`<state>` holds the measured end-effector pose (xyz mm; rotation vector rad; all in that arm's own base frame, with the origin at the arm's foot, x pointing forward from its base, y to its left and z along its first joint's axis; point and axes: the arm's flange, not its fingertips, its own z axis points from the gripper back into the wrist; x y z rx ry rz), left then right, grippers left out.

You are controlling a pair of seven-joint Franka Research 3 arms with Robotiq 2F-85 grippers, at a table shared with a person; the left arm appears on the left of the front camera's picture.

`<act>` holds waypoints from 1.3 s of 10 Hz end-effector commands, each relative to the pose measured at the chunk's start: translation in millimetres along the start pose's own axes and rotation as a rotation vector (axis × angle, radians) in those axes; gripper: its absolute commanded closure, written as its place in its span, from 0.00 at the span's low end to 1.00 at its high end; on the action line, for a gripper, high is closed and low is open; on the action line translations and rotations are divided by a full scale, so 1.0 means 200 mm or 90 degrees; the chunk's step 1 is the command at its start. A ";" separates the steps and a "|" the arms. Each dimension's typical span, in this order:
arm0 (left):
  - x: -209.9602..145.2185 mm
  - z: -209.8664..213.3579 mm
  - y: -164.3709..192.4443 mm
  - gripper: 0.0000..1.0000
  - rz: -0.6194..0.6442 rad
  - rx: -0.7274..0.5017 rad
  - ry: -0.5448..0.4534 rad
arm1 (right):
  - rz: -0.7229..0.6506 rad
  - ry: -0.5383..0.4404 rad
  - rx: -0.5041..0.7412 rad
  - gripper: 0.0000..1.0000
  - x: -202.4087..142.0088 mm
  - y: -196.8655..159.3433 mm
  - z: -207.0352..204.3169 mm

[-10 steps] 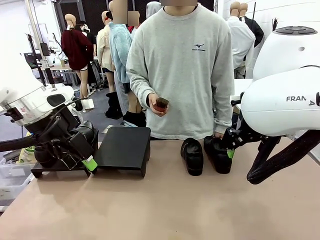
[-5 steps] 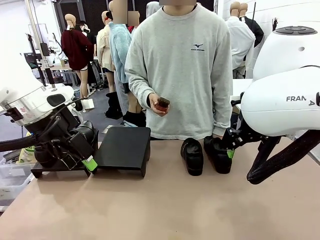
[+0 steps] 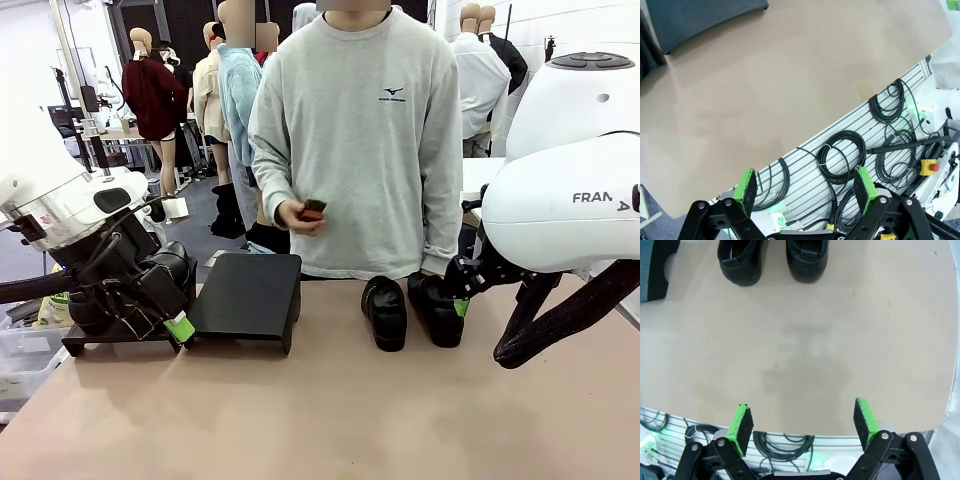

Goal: Organize the shoes by placing them on the stand.
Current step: Pick up one Shoe and place it in the middle of the table.

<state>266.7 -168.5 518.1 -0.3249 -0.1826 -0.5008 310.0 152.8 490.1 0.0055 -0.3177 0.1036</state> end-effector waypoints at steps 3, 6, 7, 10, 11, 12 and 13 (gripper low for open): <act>0.01 0.00 0.01 0.00 -0.008 0.001 -0.002 | 0.104 0.050 -0.025 0.00 0.32 0.22 -0.18; 0.01 0.00 0.01 0.00 -0.008 0.001 -0.002 | 0.117 0.032 0.002 0.00 0.61 0.29 -0.35; 0.01 0.00 0.01 0.00 -0.008 0.001 -0.002 | 0.105 0.038 0.006 0.00 0.73 0.31 -0.42; 0.01 0.00 0.01 0.00 -0.008 0.001 -0.002 | 0.107 0.054 0.024 0.00 0.97 0.43 -0.60; 0.01 0.00 0.01 0.00 -0.008 0.001 -0.002 | 0.105 0.065 0.031 0.00 1.02 0.49 -0.64; 0.01 0.00 0.01 0.00 -0.008 0.001 -0.002 | 0.111 0.071 0.021 0.00 1.02 0.51 -0.59; 0.01 0.00 0.01 0.00 -0.008 0.001 -0.002 | 0.109 0.059 0.038 0.00 0.95 0.41 -0.62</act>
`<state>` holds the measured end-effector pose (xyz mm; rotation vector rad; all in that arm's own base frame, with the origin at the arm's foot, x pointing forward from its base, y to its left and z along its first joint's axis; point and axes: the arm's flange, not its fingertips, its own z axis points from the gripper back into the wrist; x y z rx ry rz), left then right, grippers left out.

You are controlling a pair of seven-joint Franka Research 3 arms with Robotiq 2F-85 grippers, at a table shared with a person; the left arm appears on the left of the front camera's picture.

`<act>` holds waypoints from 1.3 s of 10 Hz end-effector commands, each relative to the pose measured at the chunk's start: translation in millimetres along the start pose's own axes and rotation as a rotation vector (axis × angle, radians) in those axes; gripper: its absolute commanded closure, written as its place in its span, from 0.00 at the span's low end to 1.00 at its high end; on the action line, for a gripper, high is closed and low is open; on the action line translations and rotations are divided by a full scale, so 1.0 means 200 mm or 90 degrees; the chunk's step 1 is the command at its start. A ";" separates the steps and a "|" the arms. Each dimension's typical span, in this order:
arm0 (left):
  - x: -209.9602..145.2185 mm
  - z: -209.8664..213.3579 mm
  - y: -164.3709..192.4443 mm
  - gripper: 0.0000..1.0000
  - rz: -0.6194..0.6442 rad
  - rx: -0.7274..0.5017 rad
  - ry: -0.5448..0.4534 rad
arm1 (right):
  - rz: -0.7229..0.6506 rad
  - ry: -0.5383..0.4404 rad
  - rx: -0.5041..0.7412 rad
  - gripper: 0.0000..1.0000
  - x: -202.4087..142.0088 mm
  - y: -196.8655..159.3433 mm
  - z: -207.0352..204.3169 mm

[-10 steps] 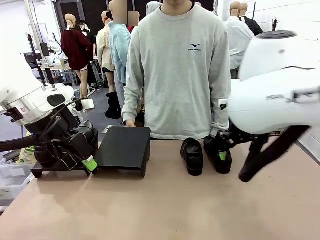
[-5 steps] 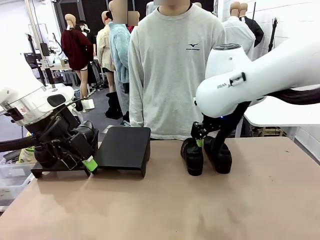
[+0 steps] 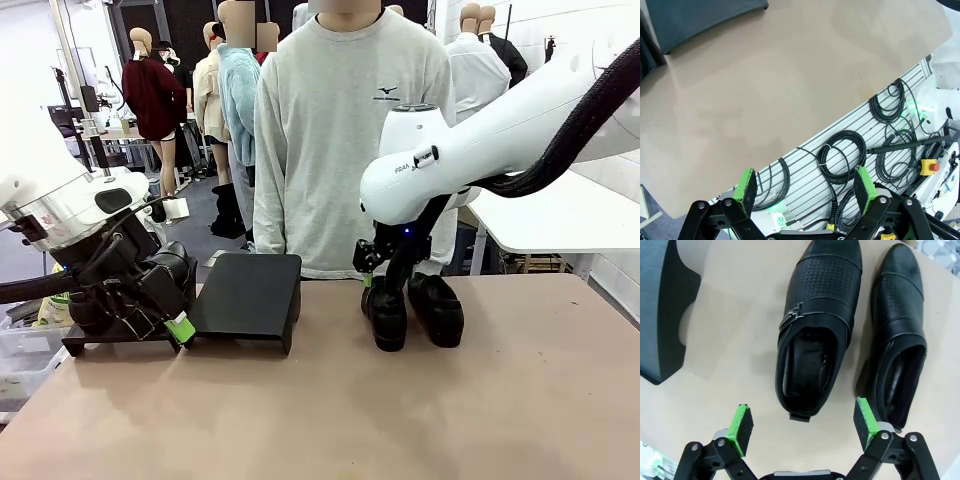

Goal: Organize the shoes by placing them on the stand.
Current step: Pick up one Shoe and place it in the middle of the table.

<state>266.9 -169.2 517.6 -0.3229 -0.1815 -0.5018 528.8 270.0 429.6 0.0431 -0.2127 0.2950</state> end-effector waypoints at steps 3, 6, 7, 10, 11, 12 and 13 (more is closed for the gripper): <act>0.01 0.00 0.01 0.00 -0.007 0.000 -0.004 | -0.013 -0.021 0.006 0.00 0.00 0.04 -0.02; 0.01 0.00 0.01 0.00 -0.007 0.000 -0.004 | -0.098 -0.046 -0.046 0.00 0.11 0.30 -0.12; 0.01 0.00 0.01 0.00 -0.007 0.000 -0.004 | -0.118 -0.027 -0.038 0.00 0.14 0.31 -0.19; 0.01 0.00 0.01 0.00 -0.007 0.000 -0.004 | -0.153 -0.001 -0.047 0.00 0.16 0.28 -0.30; 0.01 0.00 0.01 0.00 -0.007 0.000 -0.004 | -0.161 0.000 -0.042 0.00 0.17 0.25 -0.33; 0.01 0.00 0.01 0.00 -0.007 0.000 -0.004 | -0.167 0.011 -0.030 0.00 0.17 0.23 -0.37; 0.01 0.00 0.01 0.00 -0.007 0.000 -0.004 | -0.168 0.017 -0.020 0.00 0.18 0.22 -0.40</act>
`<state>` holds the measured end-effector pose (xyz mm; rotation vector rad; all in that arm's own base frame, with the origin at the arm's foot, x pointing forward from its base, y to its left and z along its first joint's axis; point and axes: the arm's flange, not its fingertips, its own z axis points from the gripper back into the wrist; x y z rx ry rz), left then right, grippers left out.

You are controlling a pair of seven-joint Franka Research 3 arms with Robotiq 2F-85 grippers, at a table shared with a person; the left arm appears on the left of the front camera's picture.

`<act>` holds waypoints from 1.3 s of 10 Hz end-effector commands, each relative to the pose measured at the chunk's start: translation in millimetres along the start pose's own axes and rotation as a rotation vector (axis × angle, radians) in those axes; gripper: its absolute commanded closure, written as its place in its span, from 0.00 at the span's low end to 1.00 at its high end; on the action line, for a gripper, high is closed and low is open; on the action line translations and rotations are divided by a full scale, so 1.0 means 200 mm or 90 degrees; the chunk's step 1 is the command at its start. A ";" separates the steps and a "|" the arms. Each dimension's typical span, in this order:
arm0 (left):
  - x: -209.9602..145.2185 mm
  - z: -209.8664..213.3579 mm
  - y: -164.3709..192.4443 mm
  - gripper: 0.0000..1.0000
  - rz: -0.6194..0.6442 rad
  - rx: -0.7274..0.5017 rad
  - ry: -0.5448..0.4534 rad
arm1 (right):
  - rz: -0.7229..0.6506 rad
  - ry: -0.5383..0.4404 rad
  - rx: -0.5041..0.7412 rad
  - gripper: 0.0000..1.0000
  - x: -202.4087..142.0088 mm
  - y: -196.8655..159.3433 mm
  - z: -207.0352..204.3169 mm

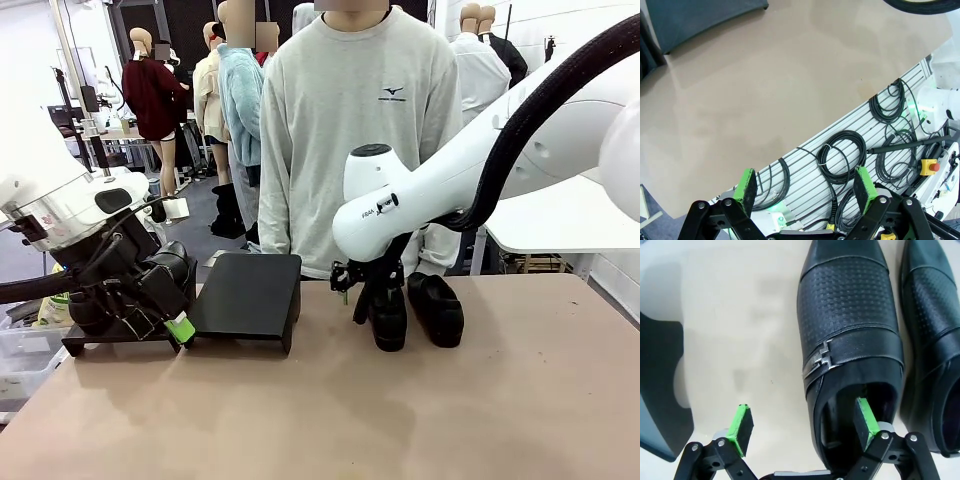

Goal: Organize the shoes by placing them on the stand.
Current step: Pick up one Shoe and place it in the middle of the table.

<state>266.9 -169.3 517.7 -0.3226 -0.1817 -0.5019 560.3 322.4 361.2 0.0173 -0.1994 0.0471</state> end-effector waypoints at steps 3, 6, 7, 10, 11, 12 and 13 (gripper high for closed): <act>0.01 0.00 0.01 0.00 -0.007 -0.001 -0.003 | -0.015 0.018 -0.003 0.20 0.04 0.02 -0.04; 0.01 0.00 0.01 0.00 -0.007 -0.001 -0.003 | -0.005 0.043 -0.005 0.76 0.04 0.03 -0.05; 0.01 0.00 0.01 0.00 -0.007 -0.001 -0.003 | -0.004 0.051 -0.005 0.96 0.04 0.04 -0.05; 0.01 0.00 0.01 0.00 -0.007 -0.001 -0.003 | -0.002 0.077 -0.005 1.00 0.05 0.04 -0.07; 0.01 0.00 0.01 0.00 -0.007 -0.001 -0.003 | -0.006 0.082 -0.007 1.00 0.05 0.05 -0.09; 0.01 0.00 0.01 0.00 -0.007 -0.001 -0.003 | -0.008 0.086 -0.005 1.00 0.05 0.05 -0.09; 0.01 0.00 0.01 0.00 -0.007 -0.001 -0.003 | -0.011 0.088 -0.004 1.00 0.05 0.05 -0.09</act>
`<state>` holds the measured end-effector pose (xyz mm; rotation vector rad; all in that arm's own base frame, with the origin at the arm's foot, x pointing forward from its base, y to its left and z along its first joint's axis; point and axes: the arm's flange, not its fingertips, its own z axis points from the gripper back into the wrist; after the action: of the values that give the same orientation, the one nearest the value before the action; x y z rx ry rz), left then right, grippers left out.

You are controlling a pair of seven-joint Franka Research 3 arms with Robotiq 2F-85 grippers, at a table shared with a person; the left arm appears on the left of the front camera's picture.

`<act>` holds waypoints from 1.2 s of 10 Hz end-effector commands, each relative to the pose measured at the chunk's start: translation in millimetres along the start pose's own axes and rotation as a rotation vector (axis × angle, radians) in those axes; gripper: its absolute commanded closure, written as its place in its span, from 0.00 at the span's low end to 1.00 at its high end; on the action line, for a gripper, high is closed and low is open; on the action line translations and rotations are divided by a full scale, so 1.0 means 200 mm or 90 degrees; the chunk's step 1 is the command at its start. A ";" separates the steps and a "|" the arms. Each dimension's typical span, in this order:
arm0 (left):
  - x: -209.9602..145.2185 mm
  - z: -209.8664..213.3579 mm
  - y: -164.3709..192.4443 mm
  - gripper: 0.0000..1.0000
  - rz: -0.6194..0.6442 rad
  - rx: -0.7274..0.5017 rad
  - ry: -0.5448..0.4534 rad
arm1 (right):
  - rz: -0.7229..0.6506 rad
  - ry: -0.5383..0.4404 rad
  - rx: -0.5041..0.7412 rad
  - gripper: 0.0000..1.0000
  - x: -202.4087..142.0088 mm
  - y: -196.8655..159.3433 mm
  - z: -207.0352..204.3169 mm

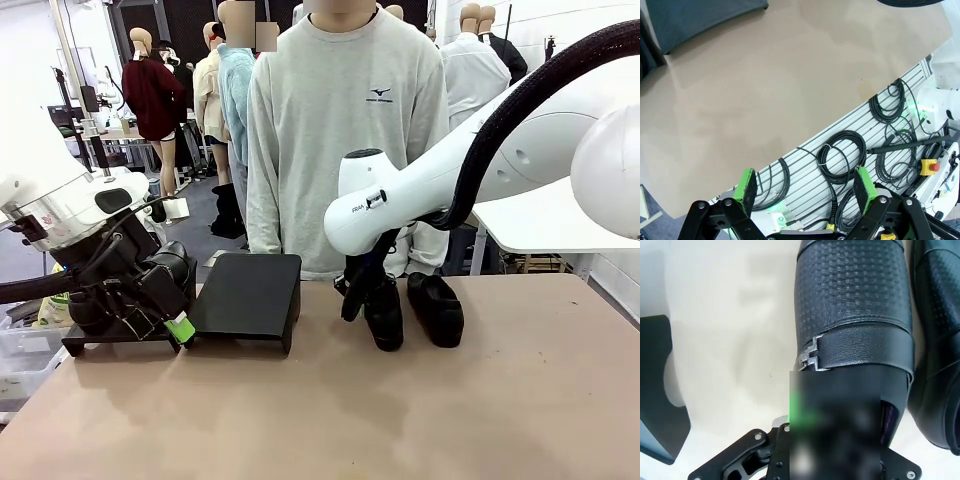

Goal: Organize the shoes by placing them on the stand.
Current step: Pick up one Shoe and place it in the middle of the table.

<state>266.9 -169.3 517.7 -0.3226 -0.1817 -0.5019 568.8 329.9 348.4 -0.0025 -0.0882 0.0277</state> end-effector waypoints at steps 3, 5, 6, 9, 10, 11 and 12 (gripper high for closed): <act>0.01 0.00 0.01 0.00 -0.007 -0.001 -0.003 | -0.005 -0.003 0.009 1.00 -0.16 0.08 0.22; 0.01 0.00 0.01 0.00 -0.007 -0.001 -0.003 | -0.008 -0.057 -0.035 1.00 -0.39 0.16 0.44; 0.01 0.00 0.01 0.00 -0.007 -0.001 -0.003 | 0.020 -0.060 -0.047 1.00 -0.53 0.20 0.50; 0.01 0.00 0.01 0.00 -0.007 -0.001 -0.003 | 0.033 -0.050 -0.037 1.00 -0.53 0.26 0.56; 0.01 0.00 0.01 0.00 -0.007 -0.001 -0.003 | 0.033 -0.050 -0.037 1.00 -0.53 0.26 0.56; 0.01 0.00 0.01 0.00 -0.007 -0.001 -0.003 | 0.033 -0.050 -0.037 1.00 -0.53 0.26 0.56; 0.01 0.00 0.01 0.00 -0.007 -0.001 -0.003 | 0.033 -0.050 -0.037 1.00 -0.53 0.26 0.56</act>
<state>266.9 -169.4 517.9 -0.3225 -0.1823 -0.5019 450.8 374.1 446.0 -0.0804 -0.1591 0.0671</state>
